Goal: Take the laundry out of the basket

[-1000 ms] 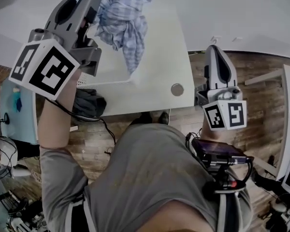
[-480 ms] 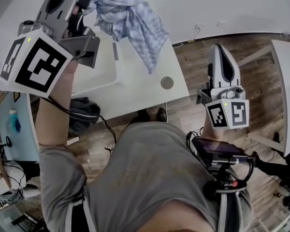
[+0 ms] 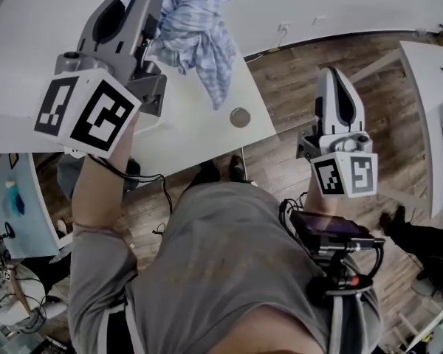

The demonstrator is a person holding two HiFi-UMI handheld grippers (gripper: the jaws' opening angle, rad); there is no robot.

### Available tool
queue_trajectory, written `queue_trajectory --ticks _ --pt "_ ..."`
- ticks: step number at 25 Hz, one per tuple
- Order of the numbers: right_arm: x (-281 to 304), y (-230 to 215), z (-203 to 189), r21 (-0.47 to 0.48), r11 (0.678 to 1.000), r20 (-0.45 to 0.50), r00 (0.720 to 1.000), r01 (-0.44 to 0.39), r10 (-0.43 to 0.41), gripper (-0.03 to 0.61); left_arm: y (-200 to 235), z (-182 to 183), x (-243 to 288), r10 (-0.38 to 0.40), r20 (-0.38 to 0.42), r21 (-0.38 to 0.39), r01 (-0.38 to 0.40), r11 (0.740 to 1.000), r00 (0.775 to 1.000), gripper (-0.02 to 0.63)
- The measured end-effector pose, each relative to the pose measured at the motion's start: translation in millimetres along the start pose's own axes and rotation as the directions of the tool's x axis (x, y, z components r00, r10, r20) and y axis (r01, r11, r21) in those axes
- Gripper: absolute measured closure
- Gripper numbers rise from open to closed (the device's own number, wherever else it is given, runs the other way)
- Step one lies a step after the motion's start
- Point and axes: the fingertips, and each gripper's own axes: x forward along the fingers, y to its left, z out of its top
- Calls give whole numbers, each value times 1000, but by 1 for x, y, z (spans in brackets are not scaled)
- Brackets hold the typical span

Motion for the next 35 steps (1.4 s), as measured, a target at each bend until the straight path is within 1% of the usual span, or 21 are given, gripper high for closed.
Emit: queue_trajectory --ticks 4,8,14,19,24,28,32,35 --pt "2 -3 -13 10 1000 -19 1000 -3 3 571 -4 -43 -7 34 -33 34 -33 999 999 577" --pt "-3 -3 -18 22 1000 -36 999 -12 12 571 -13 -76 -18 72 -75 10 -72 997 995 577" --pt "3 2 -37 44 999 -84 996 -29 32 571 -20 -121 -26 131 -117 41 -127 991 984 577" --pt "6 5 -57 53 998 -144 989 -33 41 571 -17 -164 -28 160 -159 19 -159 987 974 577" --pt "4 9 -78 49 998 -204 978 -37 46 571 -9 -215 -37 193 -215 12 -195 981 957 577" --pt "2 13 -92 42 998 -245 968 -47 56 571 -1 -256 -47 225 -265 0 -233 972 938 577" --pt "0 20 -100 35 997 -274 959 -68 75 571 7 -287 -61 268 -299 -15 -286 958 916 575" --pt "2 26 -101 31 996 -280 956 -82 88 570 13 -305 -67 291 -325 13 -304 953 900 575"
